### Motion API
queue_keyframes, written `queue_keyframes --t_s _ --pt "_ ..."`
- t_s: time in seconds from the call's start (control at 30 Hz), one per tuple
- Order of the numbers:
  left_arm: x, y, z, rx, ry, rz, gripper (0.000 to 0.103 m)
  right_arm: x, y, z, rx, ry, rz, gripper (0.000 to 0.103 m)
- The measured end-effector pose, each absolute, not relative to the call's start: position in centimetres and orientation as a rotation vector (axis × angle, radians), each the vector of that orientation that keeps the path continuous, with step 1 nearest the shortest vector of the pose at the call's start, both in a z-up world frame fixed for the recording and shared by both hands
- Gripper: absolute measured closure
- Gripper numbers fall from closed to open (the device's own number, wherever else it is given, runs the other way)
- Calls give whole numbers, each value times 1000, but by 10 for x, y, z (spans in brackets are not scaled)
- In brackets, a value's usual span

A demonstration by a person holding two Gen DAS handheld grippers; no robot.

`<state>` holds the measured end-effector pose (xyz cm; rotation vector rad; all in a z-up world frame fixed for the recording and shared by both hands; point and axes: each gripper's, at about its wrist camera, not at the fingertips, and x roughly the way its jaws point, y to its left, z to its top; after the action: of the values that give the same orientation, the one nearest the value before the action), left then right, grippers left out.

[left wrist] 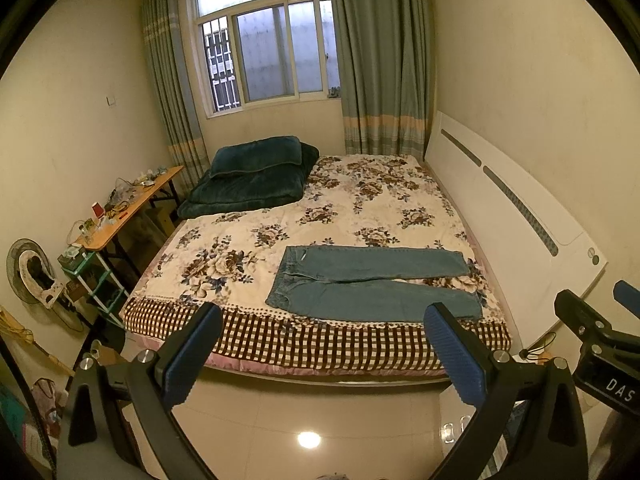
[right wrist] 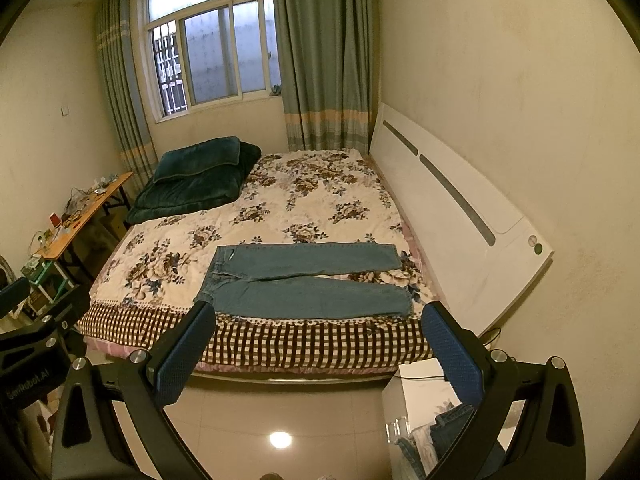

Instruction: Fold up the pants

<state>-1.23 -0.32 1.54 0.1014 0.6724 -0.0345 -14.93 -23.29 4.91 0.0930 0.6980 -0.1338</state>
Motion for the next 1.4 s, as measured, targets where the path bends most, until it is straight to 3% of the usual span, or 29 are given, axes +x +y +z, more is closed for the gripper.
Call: queue_keyframes --t_s 0.47,0.73,1.1,1.4 --pt "55 27 -14 99 621 -66 0 -114 -203 11 204 647 -228 0" --pt "146 37 -69 101 742 -29 0 -26 -187 -23 212 680 -266 0" --pt "348 -12 -178 154 934 121 0 228 -242 -141 242 843 -147 0" --pt "549 -94 -308 375 1104 140 0 508 -325 -307 166 1172 -22 0"
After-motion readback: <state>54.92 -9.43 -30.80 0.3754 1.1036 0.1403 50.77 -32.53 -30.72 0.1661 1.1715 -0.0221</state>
